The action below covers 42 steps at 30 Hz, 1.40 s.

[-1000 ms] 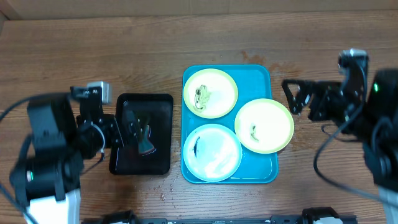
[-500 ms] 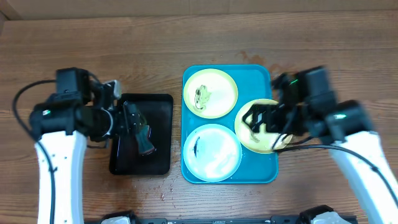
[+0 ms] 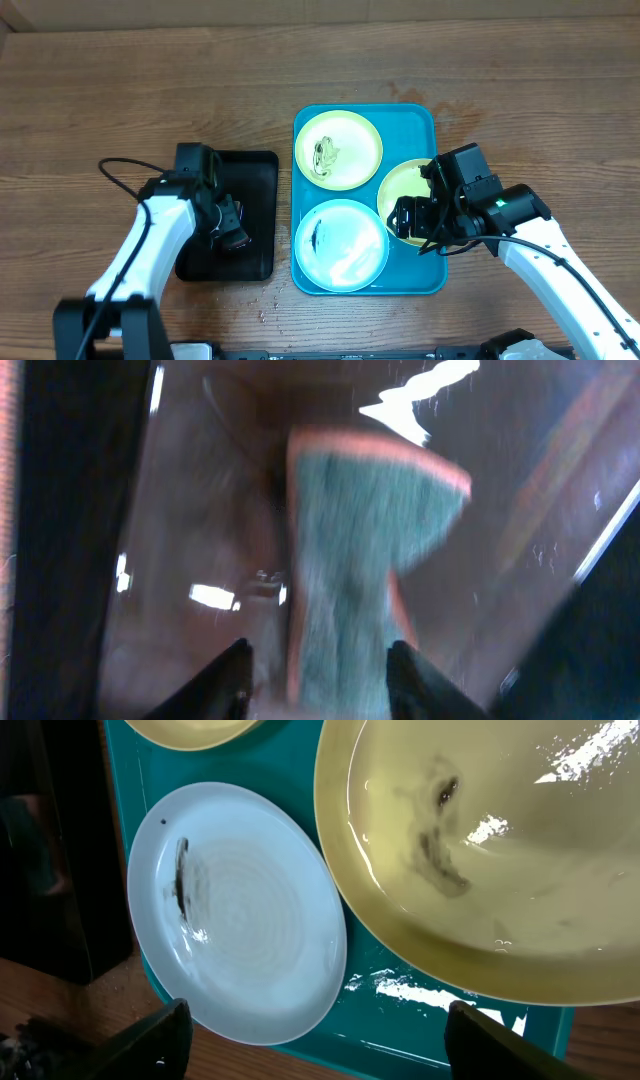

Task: Clean dirty plates on tray and stack at the side
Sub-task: 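Reach left gripper to sponge on black tray, right gripper to yellow plate, then grasp the sponge with the left gripper and lift it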

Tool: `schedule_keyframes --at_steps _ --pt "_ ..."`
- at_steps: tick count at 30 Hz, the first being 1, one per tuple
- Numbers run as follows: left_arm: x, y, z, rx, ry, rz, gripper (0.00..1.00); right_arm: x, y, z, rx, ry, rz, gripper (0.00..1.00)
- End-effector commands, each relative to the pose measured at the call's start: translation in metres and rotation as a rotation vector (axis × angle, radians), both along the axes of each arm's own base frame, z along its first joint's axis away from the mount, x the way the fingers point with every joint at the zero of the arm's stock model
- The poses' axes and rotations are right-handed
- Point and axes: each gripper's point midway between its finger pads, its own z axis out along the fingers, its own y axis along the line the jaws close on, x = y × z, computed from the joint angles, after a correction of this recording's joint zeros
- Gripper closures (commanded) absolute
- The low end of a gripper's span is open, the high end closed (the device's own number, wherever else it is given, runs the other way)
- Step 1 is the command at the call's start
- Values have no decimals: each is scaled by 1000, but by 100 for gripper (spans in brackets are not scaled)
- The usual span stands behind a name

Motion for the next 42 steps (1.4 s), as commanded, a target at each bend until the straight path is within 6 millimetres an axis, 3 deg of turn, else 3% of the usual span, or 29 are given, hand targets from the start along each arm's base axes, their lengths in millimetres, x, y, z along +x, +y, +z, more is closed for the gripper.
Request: schedule_keyframes --at_steps 1,4,5,9,14,17,20,27,31,35,42 --pt "5 -5 -23 -16 31 9 62 3 0 3 -2 -24 -8 19" --pt "6 -16 -38 -78 65 -15 93 3 0 3 -2 -23 -8 19" --pt "6 -21 -40 -104 71 -33 96 2 0 2 -3 -21 -8 20" --pt "11 -24 -27 -120 79 -58 96 1 -1 2 -4 -17 -8 20" --pt "32 -24 27 -114 23 -71 96 2 -1 2 -4 -19 -9 20" --pt "34 -20 37 -89 -1 -89 96 2 -1 2 -4 -18 -9 21" --pt "29 -10 23 -23 19 -81 96 1 -1 2 -8 -15 -10 23" --pt "9 -21 -31 -26 58 -122 96 -15 -5 -10 -26 74 -5 25" --pt "10 -22 -36 -24 65 -141 96 -25 0 -26 -39 131 24 28" --pt "21 -23 -16 -20 62 -179 96 -30 16 -42 -53 138 85 30" --pt "48 -27 50 -31 32 -163 96 -25 9 -83 -173 184 7 38"
